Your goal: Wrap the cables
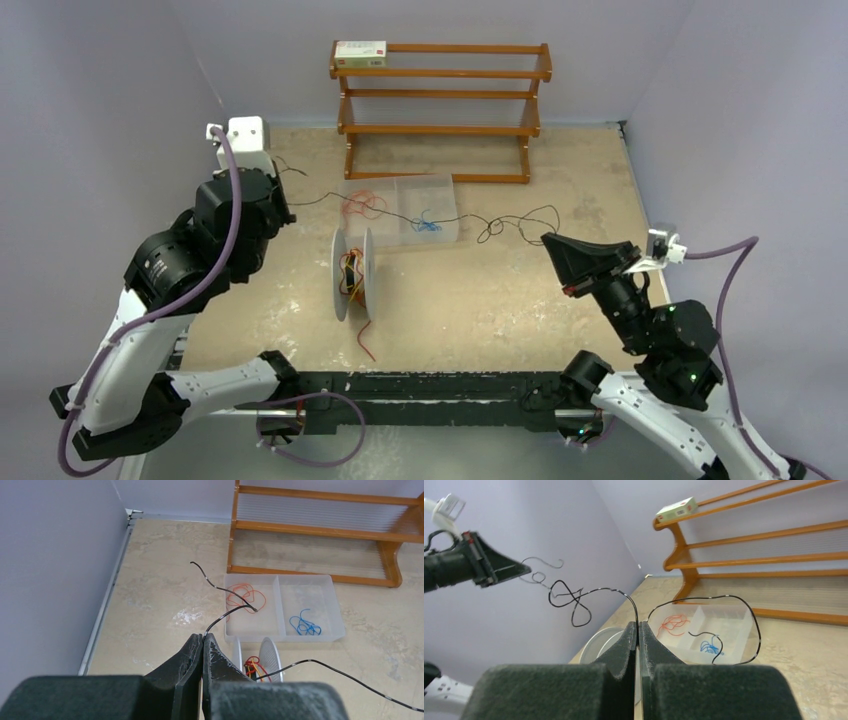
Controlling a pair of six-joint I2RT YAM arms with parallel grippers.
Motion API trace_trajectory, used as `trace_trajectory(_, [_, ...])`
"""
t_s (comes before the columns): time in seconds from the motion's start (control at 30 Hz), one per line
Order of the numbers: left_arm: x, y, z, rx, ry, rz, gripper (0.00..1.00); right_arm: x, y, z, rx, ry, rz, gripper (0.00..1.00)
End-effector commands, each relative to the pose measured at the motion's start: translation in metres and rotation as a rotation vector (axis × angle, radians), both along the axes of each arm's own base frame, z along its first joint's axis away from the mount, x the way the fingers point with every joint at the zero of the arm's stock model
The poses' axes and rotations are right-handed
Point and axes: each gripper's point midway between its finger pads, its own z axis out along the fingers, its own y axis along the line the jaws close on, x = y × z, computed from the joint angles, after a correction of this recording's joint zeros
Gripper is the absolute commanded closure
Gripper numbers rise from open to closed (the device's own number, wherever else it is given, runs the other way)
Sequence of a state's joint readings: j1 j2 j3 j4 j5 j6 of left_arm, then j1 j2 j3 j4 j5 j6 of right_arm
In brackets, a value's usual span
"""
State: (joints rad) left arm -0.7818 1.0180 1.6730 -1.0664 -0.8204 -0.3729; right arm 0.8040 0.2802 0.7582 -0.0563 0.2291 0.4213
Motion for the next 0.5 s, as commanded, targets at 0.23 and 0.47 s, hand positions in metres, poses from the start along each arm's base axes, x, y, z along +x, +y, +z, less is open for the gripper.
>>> trace_trajectory(0.23, [-0.023, 0.054, 0.039, -0.099, -0.158, 0.2, 1.0, 0.028, -0.047, -0.024, 0.112, 0.214, -0.303, 1.0])
trace_trajectory(0.47, [-0.055, 0.105, 0.061, -0.223, -0.292, 0.358, 1.0, 0.043, -0.048, -0.057, 0.067, 0.322, -0.391, 1.0])
